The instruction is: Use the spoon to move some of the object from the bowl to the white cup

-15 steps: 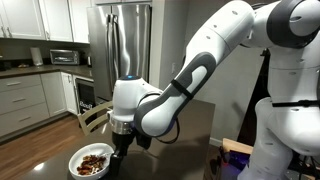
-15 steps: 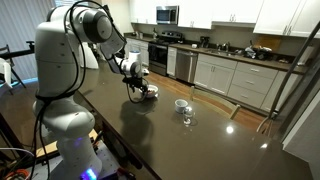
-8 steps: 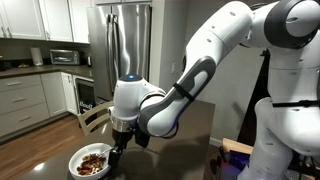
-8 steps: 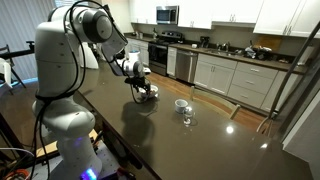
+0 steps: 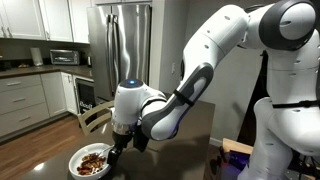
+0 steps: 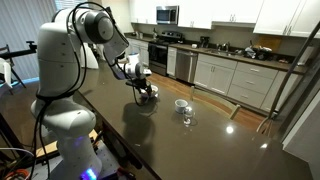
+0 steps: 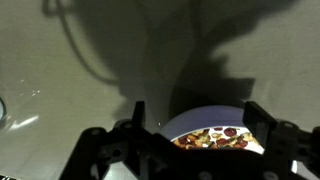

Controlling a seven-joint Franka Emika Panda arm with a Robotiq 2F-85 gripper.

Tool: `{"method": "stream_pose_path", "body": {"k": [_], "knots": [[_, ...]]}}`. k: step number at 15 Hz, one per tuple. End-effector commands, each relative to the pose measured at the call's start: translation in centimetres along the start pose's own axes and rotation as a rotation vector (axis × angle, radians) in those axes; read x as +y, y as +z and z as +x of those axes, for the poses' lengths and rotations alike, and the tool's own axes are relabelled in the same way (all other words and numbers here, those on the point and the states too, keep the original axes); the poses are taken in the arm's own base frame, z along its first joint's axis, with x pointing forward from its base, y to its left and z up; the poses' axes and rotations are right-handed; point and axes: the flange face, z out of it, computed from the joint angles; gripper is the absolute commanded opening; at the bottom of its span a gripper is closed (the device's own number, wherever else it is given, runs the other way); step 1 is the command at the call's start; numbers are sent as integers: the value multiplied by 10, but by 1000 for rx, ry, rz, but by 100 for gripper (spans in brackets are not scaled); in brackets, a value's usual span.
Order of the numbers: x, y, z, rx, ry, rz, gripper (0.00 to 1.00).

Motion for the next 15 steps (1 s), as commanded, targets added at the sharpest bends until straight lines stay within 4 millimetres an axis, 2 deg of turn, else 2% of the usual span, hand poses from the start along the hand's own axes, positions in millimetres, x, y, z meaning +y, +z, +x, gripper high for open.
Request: {"method": "stream_pose_path", "body": {"k": [1, 9, 15], "knots": [[4, 7, 1, 34, 61, -30, 100], [21, 4, 3, 51, 219, -52, 100], [24, -13, 5, 7, 286, 11, 100]]}}
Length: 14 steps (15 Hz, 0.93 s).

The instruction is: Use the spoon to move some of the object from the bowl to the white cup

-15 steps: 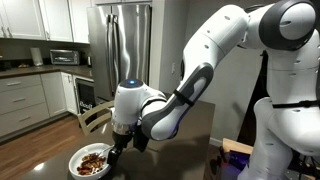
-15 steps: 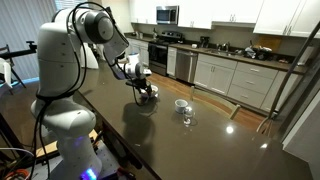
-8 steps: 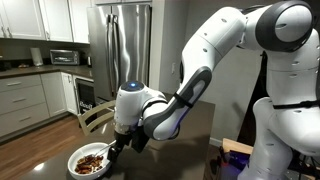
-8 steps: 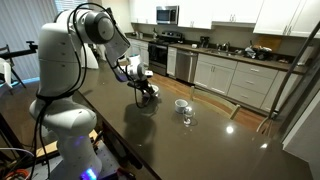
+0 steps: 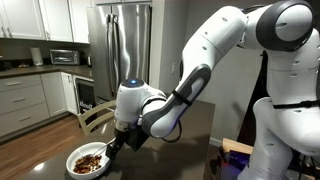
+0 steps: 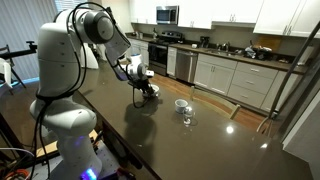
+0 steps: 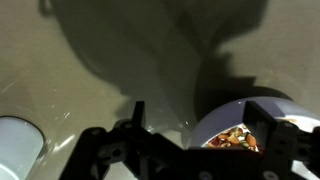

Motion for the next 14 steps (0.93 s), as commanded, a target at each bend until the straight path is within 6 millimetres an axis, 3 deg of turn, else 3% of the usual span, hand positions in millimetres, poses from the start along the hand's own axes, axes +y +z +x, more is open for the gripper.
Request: {"method": "stream_pose_path", "body": {"k": [1, 7, 14], "knots": [[5, -23, 4, -17, 43, 46, 100], [28, -44, 12, -18, 98, 78, 100], [53, -38, 14, -4, 184, 279, 100]]}}
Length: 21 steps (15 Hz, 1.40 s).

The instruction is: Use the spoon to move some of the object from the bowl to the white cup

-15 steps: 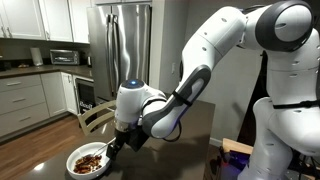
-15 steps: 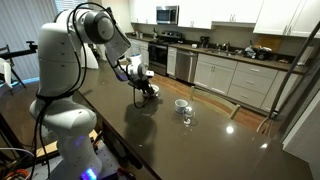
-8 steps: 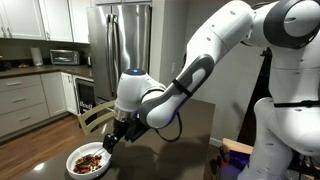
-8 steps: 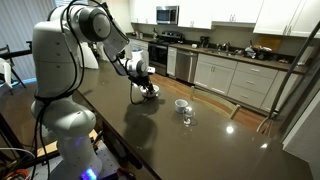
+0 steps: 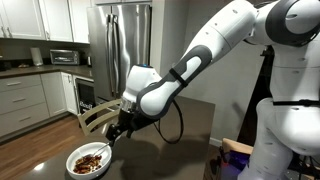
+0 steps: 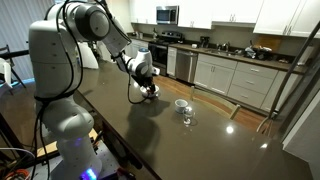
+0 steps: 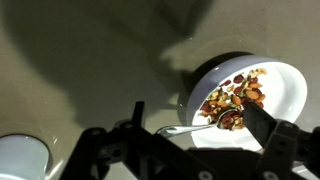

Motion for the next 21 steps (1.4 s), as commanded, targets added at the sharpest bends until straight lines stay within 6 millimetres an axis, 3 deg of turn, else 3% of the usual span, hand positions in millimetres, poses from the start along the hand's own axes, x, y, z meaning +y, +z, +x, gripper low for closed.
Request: {"method": "stream_pose_path", "body": {"k": [1, 8, 13, 21], "knots": [[12, -3, -5, 18, 11, 110, 100], [35, 3, -3, 7, -37, 216, 100], [56, 21, -1, 10, -7, 246, 100], [62, 34, 20, 74, 106, 412, 100]]}}
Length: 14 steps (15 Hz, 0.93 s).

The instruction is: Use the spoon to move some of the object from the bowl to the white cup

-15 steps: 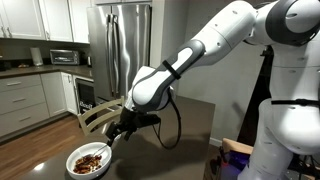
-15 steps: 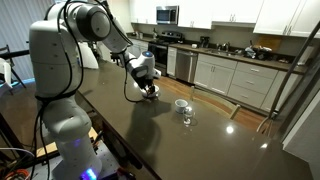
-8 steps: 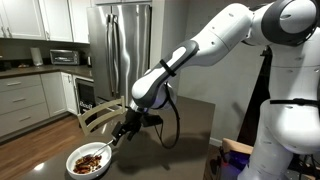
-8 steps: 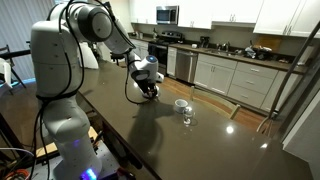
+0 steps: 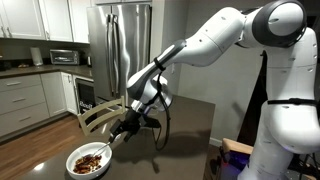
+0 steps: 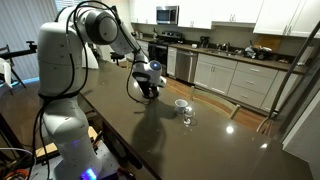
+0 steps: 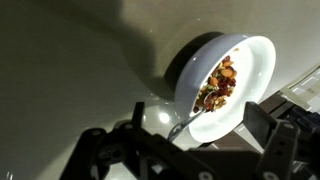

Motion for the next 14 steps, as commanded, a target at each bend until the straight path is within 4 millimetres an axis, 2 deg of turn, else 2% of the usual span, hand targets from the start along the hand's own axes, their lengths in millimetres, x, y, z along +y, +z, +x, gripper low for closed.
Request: {"method": "stream_pose_path", "body": {"k": [1, 2, 10, 14], "knots": [[3, 8, 9, 27, 19, 39, 100], [0, 2, 5, 17, 13, 27, 100], [-10, 6, 16, 78, 31, 110, 100], [-4, 8, 18, 92, 47, 130, 100]]}}
